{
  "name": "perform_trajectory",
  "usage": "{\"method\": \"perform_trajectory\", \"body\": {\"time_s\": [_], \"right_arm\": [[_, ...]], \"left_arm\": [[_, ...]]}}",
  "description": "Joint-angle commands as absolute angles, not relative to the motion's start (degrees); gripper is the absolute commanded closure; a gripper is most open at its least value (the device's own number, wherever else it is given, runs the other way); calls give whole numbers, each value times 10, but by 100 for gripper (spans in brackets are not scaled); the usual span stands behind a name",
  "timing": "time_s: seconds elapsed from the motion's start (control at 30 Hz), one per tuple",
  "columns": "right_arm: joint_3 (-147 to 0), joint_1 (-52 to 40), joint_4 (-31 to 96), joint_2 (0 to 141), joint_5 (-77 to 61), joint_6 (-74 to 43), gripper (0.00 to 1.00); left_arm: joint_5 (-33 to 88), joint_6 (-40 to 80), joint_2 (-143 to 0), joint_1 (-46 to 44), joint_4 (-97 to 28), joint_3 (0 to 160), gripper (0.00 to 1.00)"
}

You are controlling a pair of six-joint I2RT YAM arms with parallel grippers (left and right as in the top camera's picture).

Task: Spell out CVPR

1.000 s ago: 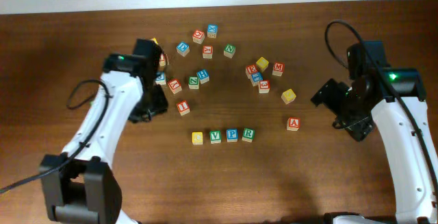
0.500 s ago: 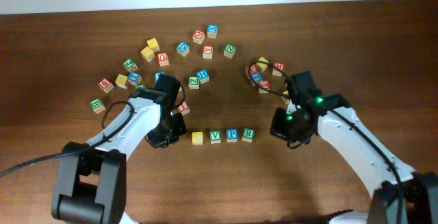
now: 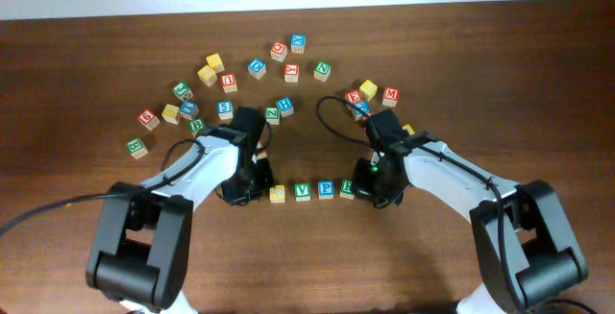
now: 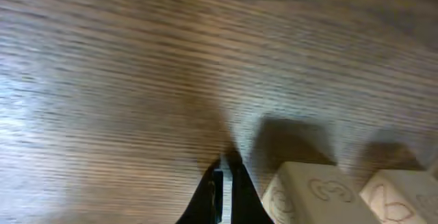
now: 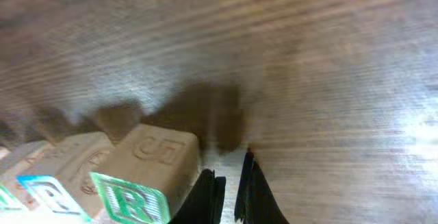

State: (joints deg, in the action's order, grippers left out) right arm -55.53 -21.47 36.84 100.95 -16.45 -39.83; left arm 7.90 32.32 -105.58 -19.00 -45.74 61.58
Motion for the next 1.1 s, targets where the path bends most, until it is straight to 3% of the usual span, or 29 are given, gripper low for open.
{"method": "perform_trajectory", "body": {"time_s": [0.0, 0.23, 1.07], "right_arm": [[-553, -218, 350, 1023, -159, -358, 96], [-553, -226, 327, 1024, -161, -288, 96], [-553, -274, 282, 1024, -195, -289, 96]], "left_arm": [[114, 319, -1097, -191, -447, 608, 100], [140, 311, -1097, -191, -440, 608, 100], [192, 312, -1097, -218, -401, 608, 100]]}}
